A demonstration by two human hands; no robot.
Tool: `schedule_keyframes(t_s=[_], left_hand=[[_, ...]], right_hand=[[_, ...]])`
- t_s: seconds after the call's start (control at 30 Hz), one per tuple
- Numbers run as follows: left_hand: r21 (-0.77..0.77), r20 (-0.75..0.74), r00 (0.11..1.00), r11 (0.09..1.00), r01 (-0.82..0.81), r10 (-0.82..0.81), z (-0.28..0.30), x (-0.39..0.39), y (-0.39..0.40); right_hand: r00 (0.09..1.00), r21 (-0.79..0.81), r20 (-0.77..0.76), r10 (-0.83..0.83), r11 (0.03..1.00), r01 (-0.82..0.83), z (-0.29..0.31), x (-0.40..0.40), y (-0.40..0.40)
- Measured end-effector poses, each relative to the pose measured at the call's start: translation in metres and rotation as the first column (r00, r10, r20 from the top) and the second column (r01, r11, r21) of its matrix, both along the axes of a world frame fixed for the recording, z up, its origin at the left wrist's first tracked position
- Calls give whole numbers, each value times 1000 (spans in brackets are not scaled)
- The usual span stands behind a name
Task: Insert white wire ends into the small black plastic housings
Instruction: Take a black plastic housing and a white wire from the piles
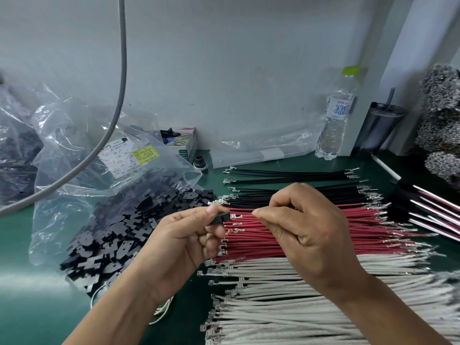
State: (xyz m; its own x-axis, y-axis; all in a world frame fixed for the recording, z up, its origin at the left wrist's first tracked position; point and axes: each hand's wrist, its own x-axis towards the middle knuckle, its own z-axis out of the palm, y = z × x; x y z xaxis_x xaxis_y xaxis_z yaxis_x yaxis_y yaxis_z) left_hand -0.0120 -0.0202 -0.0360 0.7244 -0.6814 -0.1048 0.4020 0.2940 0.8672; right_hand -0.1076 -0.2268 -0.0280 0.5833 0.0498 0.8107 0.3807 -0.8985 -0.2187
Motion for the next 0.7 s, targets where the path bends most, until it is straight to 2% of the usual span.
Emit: schedule_keyframes(t_s=[0.17,0.37,0.63,0.7], left_hand=[[-6,-7,1000,1000,-8,8,-1,-1,-1],[-18,-16,1000,1000,-13,13,1,0,0],[-24,-15,1000,1000,-2,1,-2,1,1],[-25,-8,1000,1000,3,-3,-3,2,1]], right_hand=[[1000,94,-14,11,995,-10,-1,0,3],[1000,57,-15,-10,998,11,-3,2,3],[999,125,-27,21,992,-18,-2,0,5],[999,91,-28,16,996,-14,-2,0,5]])
